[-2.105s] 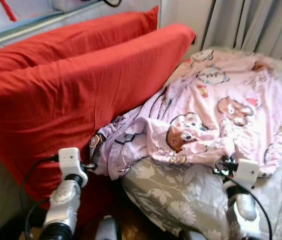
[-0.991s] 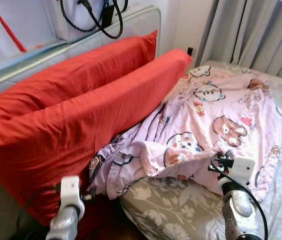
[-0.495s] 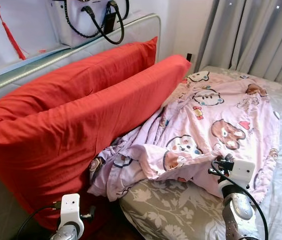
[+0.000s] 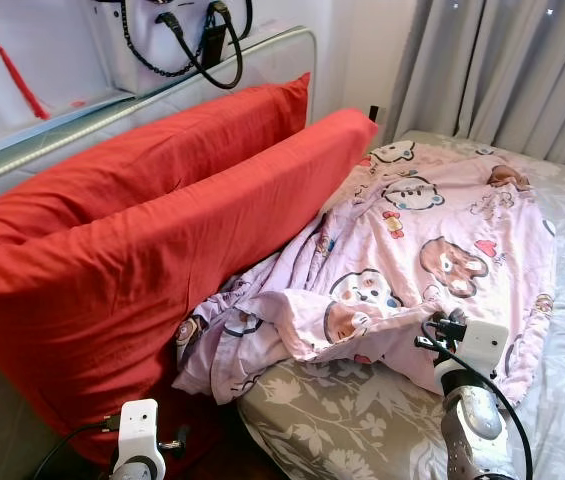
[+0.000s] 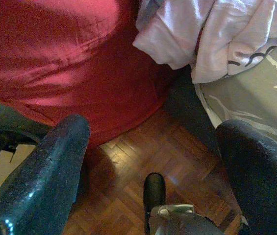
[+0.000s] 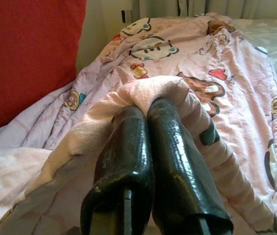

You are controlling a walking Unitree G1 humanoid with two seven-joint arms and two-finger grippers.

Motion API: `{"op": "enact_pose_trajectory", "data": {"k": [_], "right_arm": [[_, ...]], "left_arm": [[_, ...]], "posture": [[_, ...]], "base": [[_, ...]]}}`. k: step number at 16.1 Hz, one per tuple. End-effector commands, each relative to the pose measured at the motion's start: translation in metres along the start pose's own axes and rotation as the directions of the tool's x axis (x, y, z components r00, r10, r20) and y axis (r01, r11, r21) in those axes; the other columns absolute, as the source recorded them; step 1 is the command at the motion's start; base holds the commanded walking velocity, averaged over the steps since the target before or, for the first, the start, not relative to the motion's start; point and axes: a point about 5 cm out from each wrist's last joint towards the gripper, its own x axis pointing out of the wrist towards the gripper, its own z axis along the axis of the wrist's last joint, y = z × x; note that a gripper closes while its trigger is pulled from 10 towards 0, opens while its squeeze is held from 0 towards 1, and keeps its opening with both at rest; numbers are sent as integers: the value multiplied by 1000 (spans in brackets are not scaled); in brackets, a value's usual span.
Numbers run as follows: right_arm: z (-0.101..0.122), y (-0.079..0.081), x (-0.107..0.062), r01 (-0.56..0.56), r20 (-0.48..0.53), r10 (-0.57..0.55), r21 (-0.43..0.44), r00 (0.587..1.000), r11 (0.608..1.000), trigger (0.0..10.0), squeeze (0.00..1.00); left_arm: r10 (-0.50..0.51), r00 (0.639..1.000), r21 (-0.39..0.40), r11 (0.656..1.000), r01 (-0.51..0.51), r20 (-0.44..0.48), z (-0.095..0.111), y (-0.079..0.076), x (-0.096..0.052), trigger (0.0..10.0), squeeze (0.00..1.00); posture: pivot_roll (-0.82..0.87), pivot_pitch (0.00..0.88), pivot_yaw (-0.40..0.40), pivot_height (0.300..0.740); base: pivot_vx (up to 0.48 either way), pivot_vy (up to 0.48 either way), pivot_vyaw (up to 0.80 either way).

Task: Clean up the room

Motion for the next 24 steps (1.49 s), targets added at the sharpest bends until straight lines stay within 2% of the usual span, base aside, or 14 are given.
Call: {"op": "enact_pose_trajectory", "data": {"k": [1, 24], "right_arm": [[15, 2, 7, 7, 59, -8, 3, 998, 1000, 10000, 0], [14, 4, 3, -3, 64, 5, -24, 998, 1000, 10000, 0]], "left_arm": [[3, 1000, 7, 1000, -3, -25, -3, 2, 0, 10000, 0], [3, 999, 14, 1000, -3, -37, -5, 6, -1, 10000, 0]], "posture": [[-13, 0, 14, 740], [10, 0, 13, 740]], "base": [[0, 0, 0], [-22, 0, 0]]}}
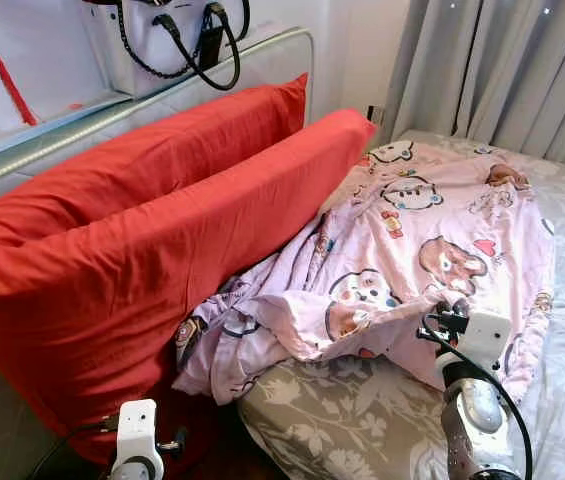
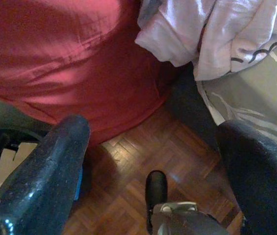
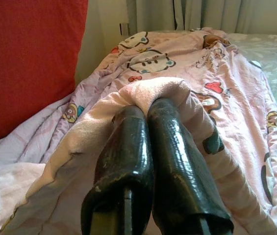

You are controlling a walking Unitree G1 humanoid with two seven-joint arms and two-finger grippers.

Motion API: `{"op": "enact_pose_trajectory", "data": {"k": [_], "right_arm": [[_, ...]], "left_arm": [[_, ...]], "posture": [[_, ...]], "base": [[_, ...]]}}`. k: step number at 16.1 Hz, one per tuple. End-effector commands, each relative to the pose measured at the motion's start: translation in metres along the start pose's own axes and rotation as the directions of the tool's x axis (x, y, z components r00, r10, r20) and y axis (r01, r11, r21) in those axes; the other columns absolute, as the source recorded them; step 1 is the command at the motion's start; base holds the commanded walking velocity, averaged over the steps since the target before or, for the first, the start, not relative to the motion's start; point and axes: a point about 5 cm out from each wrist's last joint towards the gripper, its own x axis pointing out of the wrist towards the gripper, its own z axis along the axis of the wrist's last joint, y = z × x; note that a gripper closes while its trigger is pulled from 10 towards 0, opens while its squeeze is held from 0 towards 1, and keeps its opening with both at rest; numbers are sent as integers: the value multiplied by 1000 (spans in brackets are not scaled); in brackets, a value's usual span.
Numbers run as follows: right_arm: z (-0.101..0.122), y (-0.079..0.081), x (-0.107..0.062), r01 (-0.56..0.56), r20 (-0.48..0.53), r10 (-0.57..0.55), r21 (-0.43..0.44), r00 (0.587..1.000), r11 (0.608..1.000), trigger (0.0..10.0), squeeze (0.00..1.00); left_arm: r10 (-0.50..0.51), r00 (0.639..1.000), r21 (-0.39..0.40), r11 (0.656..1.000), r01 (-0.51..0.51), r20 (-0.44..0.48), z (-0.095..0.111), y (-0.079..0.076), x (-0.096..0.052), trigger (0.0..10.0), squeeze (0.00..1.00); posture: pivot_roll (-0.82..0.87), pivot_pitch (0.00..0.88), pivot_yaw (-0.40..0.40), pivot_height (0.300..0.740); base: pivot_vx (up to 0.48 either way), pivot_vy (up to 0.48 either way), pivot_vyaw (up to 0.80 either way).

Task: Clean up the room

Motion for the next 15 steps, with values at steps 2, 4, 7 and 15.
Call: {"op": "enact_pose_trajectory", "data": {"k": [2, 4, 7, 15], "right_arm": [[5, 1, 1, -7, 21, 7, -6, 1000, 1000, 10000, 0], [5, 1, 1, -7, 21, 7, -6, 1000, 1000, 10000, 0], [6, 0, 1, -8, 23, 8, -13, 1000, 1000, 10000, 0], [13, -9, 2, 44, 60, -41, -47, 997, 998, 10000, 0]], "left_arm": [[0, 1000, 7, 1000, 0, -25, -5, 3, -1, 10000, 0], [-1, 1000, 7, 1000, 1, -26, -5, 3, -1, 10000, 0], [0, 1000, 6, 1000, 0, -27, -5, 3, -1, 10000, 0], [2, 1000, 1, 1000, -2, -31, -6, 3, -1, 10000, 0]], "posture": [[8, 0, 15, 740], [8, 0, 13, 740], [7, 0, 12, 740], [8, 0, 9, 740]], "base": [[-270, 0, 0], [-274, 0, 0], [-281, 0, 0], [-279, 0, 0]]}}
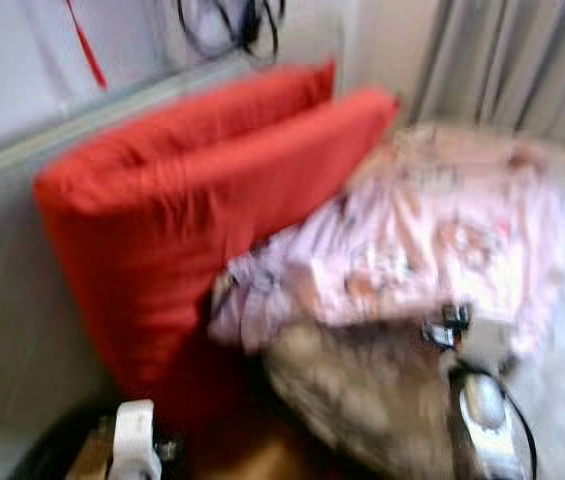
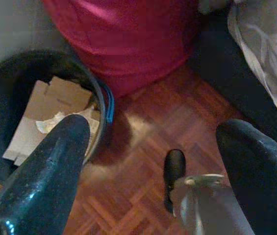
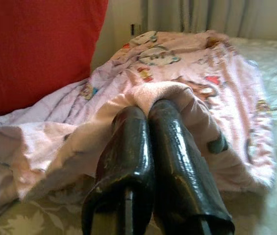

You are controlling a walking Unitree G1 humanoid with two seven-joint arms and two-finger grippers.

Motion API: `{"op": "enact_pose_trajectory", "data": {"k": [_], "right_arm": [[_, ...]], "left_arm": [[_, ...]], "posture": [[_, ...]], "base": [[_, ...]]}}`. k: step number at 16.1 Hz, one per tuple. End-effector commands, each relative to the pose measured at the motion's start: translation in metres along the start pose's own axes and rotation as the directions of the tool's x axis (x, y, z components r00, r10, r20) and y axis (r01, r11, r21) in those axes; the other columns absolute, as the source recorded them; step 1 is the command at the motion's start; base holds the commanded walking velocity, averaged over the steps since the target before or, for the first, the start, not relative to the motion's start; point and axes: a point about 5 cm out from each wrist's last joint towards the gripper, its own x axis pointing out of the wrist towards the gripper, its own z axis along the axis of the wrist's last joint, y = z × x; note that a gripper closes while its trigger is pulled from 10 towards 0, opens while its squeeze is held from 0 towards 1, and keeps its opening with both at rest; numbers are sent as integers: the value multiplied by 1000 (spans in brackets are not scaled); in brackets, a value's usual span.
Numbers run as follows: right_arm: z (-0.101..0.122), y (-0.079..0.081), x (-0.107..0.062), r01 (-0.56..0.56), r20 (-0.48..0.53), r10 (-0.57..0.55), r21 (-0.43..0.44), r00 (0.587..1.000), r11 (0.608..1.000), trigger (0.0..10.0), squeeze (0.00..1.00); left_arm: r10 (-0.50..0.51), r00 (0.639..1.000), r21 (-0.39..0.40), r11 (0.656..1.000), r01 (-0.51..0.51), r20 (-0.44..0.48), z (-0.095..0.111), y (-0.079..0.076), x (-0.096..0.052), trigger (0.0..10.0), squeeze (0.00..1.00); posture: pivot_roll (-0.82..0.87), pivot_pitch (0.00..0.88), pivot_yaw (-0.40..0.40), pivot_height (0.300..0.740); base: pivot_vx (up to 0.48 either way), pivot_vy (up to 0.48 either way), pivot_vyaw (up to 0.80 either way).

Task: Clean up the room

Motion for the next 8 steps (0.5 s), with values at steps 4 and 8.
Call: {"op": "enact_pose_trajectory", "data": {"k": [4, 8], "right_arm": [[9, -12, 1, 51, 40, -51, -16, 998, 999, 10000, 0], [9, -12, -1, 51, 39, -50, -19, 998, 999, 10000, 0]], "left_arm": [[0, 1000, 6, 1000, 0, -5, 0, 0, 0, 10000, 0], [-1, 1000, 7, 1000, 1, -5, 0, 0, 0, 10000, 0]], "posture": [[7, 0, 7, 740], [2, 0, 8, 740]], "base": [[-280, 0, 0], [-278, 0, 0]]}}
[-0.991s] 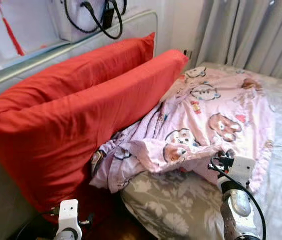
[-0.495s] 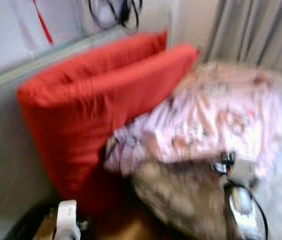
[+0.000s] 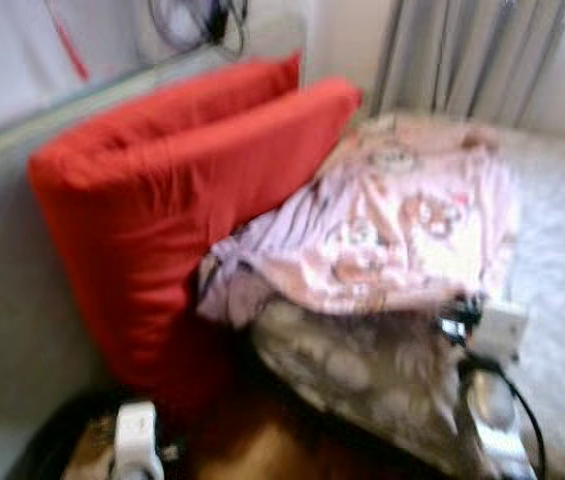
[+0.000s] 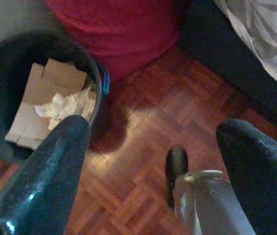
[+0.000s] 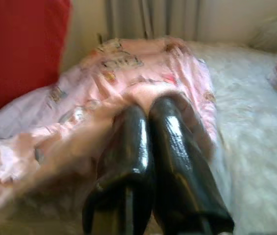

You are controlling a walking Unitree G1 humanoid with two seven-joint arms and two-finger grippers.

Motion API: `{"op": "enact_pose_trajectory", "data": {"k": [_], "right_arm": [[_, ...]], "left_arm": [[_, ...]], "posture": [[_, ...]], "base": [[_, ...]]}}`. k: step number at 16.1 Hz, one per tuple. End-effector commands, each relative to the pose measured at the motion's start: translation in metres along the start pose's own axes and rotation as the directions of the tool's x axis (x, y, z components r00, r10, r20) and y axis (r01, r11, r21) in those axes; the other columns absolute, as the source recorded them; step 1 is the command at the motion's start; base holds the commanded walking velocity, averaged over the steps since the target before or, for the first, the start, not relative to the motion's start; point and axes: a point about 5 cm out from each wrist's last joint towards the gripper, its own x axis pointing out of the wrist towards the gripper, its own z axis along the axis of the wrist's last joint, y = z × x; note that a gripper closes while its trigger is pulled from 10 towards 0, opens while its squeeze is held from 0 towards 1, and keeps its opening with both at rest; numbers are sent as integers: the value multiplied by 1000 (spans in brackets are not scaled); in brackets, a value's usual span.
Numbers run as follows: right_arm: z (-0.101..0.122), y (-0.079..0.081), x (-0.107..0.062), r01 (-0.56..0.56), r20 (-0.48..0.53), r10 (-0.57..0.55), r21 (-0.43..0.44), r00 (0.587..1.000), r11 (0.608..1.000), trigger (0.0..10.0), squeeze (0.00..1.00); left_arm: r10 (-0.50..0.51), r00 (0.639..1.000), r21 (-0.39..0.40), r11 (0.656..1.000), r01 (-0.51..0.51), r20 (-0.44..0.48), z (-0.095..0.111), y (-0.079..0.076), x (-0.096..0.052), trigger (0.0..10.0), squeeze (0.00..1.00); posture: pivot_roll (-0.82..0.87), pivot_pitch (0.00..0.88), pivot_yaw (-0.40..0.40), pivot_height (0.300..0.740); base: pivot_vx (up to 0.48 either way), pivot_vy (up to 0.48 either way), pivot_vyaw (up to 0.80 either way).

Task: Clean up the room

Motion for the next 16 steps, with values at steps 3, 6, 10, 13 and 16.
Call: {"op": "enact_pose_trajectory", "data": {"k": [3, 6, 10, 13, 16], "right_arm": [[5, 7, 0, -35, 18, 35, 4, 999, 999, 10000, 0], [8, 5, 0, -25, 34, 25, 5, 999, 1000, 10000, 0], [9, 3, -2, -23, 37, 23, 7, 999, 1000, 10000, 0], [5, 2, -5, -19, 17, 19, 7, 1000, 1000, 10000, 0], [-3, -6, -10, 12, -31, -13, -11, 999, 1000, 10000, 0]], "left_arm": [[7, 1000, 19, 1000, -7, 7, 5, 5, 1, 10000, 0], [5, 1000, 22, 1000, -5, 5, 5, 4, 1, 10000, 0], [3, 1000, 24, 1000, -3, 4, 5, 4, 1, 10000, 0], [-7, 1000, 36, 999, 7, 4, 6, 3, 2, 10000, 0], [-10, 1000, 35, 999, 10, 3, 5, 1, 2, 10000, 0]], "posture": [[2, 0, 8, 740], [0, 0, 10, 740], [0, 0, 10, 740], [-2, 0, 10, 740], [-3, 0, 9, 740]], "base": [[-277, 0, 0], [-279, 0, 0], [-278, 0, 0], [-92, 0, 0], [0, 0, 0]]}}
